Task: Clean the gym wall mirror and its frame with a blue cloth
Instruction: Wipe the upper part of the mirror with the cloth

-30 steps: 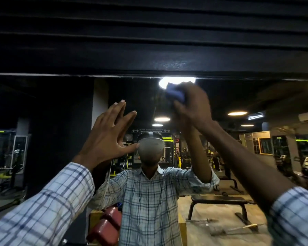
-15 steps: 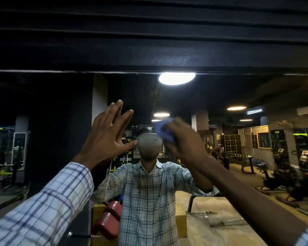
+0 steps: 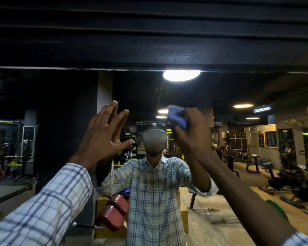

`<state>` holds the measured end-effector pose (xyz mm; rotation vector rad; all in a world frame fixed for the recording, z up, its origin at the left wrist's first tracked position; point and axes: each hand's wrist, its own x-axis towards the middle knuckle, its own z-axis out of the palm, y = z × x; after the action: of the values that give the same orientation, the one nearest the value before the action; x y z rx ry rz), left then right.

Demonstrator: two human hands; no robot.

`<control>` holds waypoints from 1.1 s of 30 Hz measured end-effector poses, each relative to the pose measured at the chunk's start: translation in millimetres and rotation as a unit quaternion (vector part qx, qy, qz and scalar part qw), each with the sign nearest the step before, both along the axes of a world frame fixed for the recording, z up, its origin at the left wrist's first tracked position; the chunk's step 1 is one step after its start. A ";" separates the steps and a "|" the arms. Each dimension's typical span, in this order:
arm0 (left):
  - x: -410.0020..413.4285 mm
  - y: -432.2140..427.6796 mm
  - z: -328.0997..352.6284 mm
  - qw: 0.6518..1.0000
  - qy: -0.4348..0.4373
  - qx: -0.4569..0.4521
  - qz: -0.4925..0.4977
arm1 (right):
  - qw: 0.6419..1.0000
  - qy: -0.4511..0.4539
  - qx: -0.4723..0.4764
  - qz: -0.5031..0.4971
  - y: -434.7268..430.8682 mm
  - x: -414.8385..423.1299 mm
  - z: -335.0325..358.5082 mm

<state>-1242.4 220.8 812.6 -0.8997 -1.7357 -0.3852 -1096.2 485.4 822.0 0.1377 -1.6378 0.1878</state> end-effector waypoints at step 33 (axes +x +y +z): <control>-68.2 -108.0 22.3 0.997 0.051 -0.049 0.015 | 0.997 0.065 0.046 -0.013 -73.5 -50.9 65.9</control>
<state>-1310.6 112.8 835.0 -0.9463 -1.6838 -0.2310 -1147.1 411.9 887.9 0.1959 -1.5173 0.0817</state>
